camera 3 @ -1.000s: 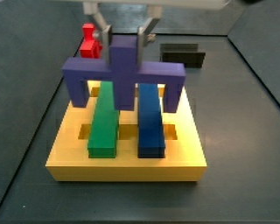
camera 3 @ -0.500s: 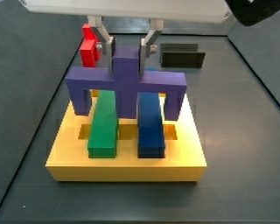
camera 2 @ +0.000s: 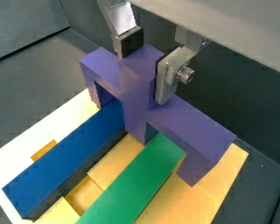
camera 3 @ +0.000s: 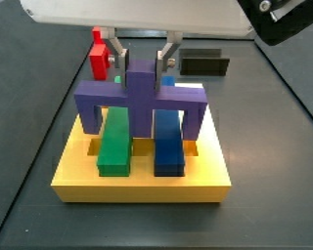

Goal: Pick up the purple object. Move up. Move to above the board. Insert the purple object.
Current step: Insert the purple object.

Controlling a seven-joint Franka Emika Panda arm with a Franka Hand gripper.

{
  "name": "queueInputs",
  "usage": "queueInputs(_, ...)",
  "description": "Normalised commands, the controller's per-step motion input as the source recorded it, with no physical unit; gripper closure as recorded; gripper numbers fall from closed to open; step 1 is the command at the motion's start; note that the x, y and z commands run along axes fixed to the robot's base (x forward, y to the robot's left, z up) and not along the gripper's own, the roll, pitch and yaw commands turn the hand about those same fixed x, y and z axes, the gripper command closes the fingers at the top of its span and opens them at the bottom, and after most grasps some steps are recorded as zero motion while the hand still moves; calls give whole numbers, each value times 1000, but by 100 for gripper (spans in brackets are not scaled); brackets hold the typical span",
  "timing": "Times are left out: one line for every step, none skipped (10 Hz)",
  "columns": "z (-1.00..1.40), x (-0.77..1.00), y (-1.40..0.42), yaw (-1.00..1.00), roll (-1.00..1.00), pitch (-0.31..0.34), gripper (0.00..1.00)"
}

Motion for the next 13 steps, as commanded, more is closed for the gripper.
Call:
queueInputs(-131,131,-106,60,104,0,100)
queueInputs(-83,197,-111,114,136,0,100)
queueInputs(-3,326,-106,120,153,0,100)
queueInputs(-14,317,-91,126,174,0,100)
queueInputs(-31,206,-49,146,210,0,100)
queueInputs(-37,174,-11,163,214,0,100)
queueInputs(-34,129,0,163,236,0,100)
queueInputs(0,0,0,129,290,0,100)
queueInputs(-26,-74,0,49,234,0,100)
queueInputs(-14,-37,0,0,176,3,100)
queueInputs(-3,-34,0,0,144,3,100)
queueInputs(0,-86,-20,0,147,0,100)
queueInputs(-6,-117,-57,0,180,0,100)
